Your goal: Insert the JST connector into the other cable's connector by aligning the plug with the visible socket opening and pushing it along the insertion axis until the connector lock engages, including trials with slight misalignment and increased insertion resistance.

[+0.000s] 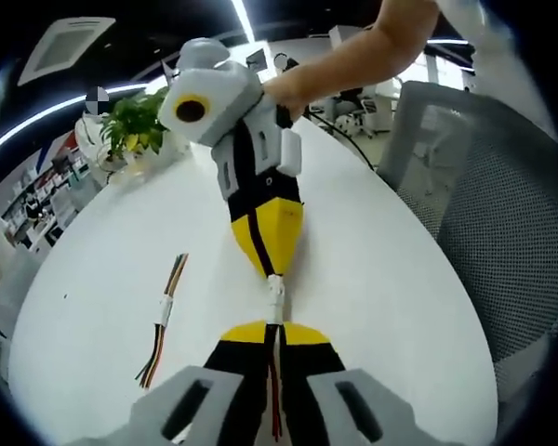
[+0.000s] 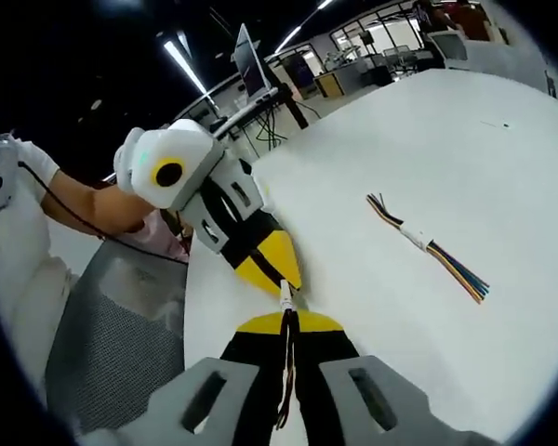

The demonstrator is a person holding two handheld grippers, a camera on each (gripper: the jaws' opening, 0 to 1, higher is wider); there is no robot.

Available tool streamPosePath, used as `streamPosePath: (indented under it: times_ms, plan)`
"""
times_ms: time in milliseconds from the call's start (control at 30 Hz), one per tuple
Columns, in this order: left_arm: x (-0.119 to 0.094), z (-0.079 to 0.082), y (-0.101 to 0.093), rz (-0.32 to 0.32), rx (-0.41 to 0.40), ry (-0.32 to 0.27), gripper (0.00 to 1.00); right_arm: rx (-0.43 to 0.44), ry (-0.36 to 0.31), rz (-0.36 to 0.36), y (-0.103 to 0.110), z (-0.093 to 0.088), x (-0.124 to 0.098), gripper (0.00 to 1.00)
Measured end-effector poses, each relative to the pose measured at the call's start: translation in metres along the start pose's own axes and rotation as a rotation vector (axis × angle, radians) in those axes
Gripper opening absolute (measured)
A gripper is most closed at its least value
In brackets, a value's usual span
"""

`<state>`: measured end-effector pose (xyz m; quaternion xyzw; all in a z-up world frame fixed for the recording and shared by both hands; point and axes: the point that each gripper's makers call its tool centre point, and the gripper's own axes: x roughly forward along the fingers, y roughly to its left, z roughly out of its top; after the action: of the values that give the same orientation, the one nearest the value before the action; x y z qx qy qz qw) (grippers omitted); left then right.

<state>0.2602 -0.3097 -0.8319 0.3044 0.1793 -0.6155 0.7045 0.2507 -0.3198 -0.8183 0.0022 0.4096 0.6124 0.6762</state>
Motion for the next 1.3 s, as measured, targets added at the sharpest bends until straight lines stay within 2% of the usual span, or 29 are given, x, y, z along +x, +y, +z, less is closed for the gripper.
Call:
streamPosePath:
  times_ms: [133, 433, 533, 600, 700, 833, 1000, 1200, 1300]
  plan:
    - [0.005, -0.003, 0.012, 0.016, -0.038, 0.017, 0.0, -0.005, -0.023, -0.019, -0.009, 0.006, -0.001, 0.0]
    - [0.02, -0.012, 0.043, 0.075, -0.06, 0.061, 0.0, 0.004, 0.008, -0.02, -0.049, 0.02, 0.0, 0.0]
    - [0.019, -0.014, 0.051, 0.091, -0.069, 0.055, 0.01, 0.008, 0.007, -0.014, -0.059, 0.024, 0.0, 0.0]
    - [0.02, -0.011, 0.053, 0.087, -0.121, 0.011, 0.08, 0.005, 0.022, -0.014, -0.063, 0.022, 0.001, 0.0]
    - [0.018, -0.01, 0.06, 0.113, -0.115, 0.003, 0.08, 0.017, 0.026, -0.001, -0.065, 0.022, 0.004, 0.0]
    - [0.018, -0.009, 0.061, 0.116, -0.123, -0.008, 0.08, 0.014, 0.017, -0.006, -0.071, 0.024, 0.006, 0.0]
    - [0.016, -0.006, 0.062, 0.117, -0.155, -0.04, 0.07, -0.039, 0.026, -0.031, -0.078, 0.025, 0.006, 0.0]
    - [0.02, -0.01, 0.062, 0.117, -0.149, -0.028, 0.07, -0.068, 0.043, -0.039, -0.083, 0.024, 0.006, 0.0]
    - [0.019, -0.007, 0.064, 0.127, -0.149, -0.044, 0.07, -0.077, 0.04, -0.047, -0.085, 0.026, 0.005, 0.0]
